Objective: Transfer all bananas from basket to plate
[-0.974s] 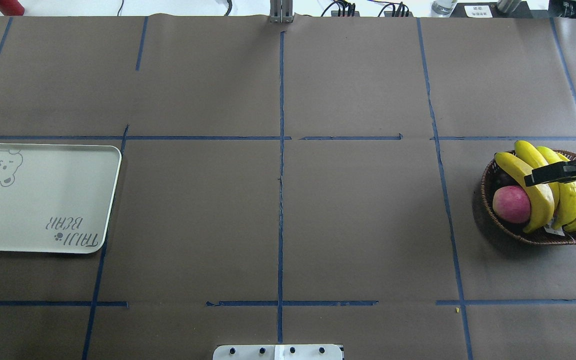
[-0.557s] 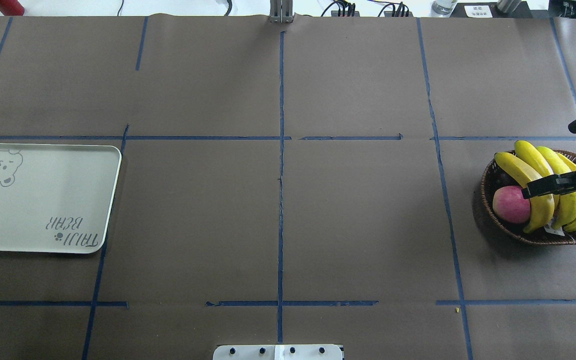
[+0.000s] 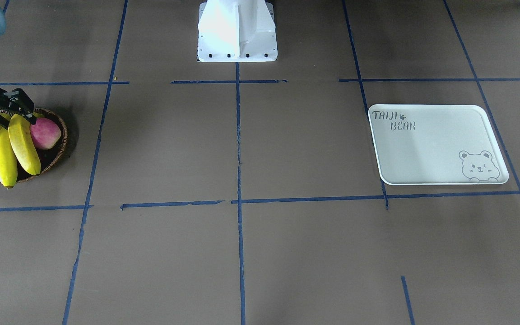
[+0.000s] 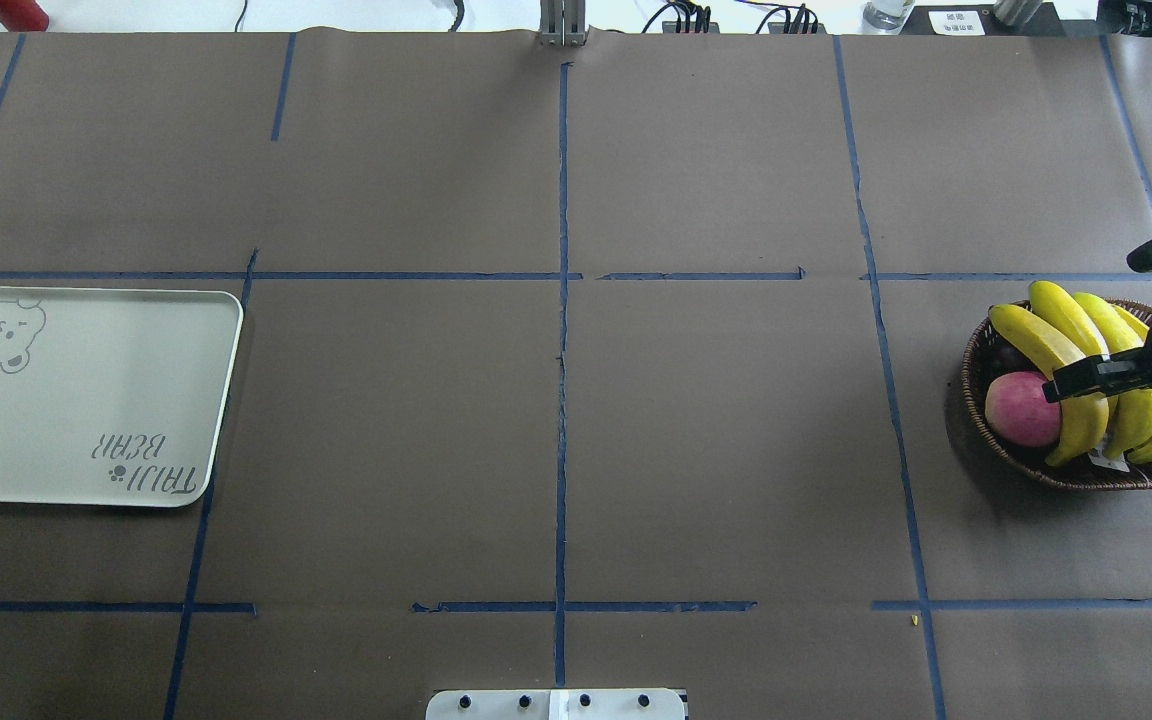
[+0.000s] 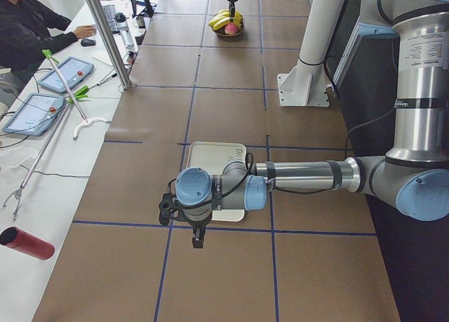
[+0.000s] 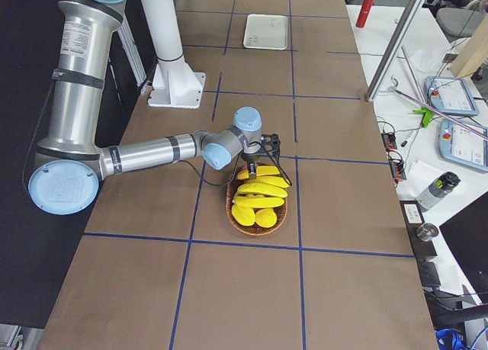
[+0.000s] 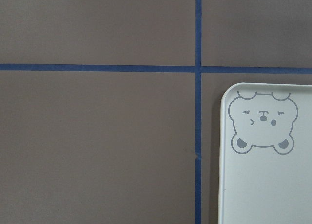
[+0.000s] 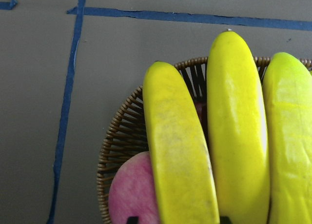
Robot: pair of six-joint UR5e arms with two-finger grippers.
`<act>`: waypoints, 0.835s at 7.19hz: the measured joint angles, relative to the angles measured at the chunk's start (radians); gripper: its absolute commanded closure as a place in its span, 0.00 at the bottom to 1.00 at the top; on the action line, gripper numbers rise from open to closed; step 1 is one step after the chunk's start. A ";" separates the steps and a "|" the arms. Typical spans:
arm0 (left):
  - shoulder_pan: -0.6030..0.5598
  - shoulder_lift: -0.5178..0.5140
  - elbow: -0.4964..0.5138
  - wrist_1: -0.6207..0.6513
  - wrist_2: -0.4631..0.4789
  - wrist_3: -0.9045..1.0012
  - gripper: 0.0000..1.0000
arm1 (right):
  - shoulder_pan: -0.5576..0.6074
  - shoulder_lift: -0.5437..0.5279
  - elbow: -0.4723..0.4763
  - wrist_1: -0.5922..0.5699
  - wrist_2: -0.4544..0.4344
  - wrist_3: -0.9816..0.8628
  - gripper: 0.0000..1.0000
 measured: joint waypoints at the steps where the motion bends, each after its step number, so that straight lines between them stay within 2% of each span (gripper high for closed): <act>1: 0.000 0.000 0.001 0.000 0.000 0.000 0.00 | 0.000 0.000 -0.001 0.000 0.000 0.000 0.51; 2: 0.000 0.000 0.001 0.000 0.000 0.000 0.00 | 0.000 0.000 -0.002 0.000 0.000 0.000 0.69; 3: 0.000 0.000 0.001 0.000 0.000 0.000 0.00 | 0.002 -0.002 0.000 0.001 0.000 0.000 0.92; 4: 0.000 0.000 0.001 0.000 0.000 0.000 0.00 | 0.008 -0.004 0.007 0.002 0.003 -0.001 0.98; 6: 0.000 0.000 0.000 0.000 0.000 0.000 0.00 | 0.068 -0.009 0.052 -0.002 0.045 -0.005 1.00</act>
